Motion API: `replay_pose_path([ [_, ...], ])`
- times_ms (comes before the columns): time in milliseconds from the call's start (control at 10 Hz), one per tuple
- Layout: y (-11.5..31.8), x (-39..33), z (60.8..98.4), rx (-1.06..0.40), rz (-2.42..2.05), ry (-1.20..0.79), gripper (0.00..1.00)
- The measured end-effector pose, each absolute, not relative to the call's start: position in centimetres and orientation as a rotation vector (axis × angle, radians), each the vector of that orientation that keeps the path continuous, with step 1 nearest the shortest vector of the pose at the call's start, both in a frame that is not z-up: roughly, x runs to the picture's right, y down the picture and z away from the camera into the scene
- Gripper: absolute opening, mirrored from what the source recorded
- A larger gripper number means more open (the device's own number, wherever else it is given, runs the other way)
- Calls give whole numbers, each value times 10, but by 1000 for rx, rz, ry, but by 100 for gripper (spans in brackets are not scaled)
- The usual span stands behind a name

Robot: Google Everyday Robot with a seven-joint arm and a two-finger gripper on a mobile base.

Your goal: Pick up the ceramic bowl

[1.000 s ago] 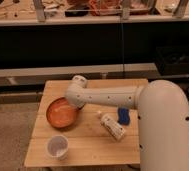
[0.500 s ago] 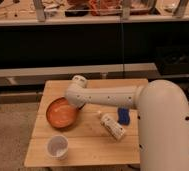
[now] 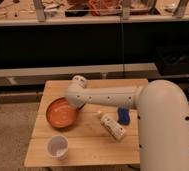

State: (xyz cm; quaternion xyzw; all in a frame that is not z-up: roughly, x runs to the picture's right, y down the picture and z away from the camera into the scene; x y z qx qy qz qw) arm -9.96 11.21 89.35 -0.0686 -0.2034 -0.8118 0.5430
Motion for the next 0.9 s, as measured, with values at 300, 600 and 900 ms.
replay_pose_path([
  [300, 111, -100, 894, -154, -1942, -483, 20],
  [600, 111, -100, 894, -148, -1955, -485, 20],
  [900, 111, -100, 895, -142, -1969, -487, 20],
])
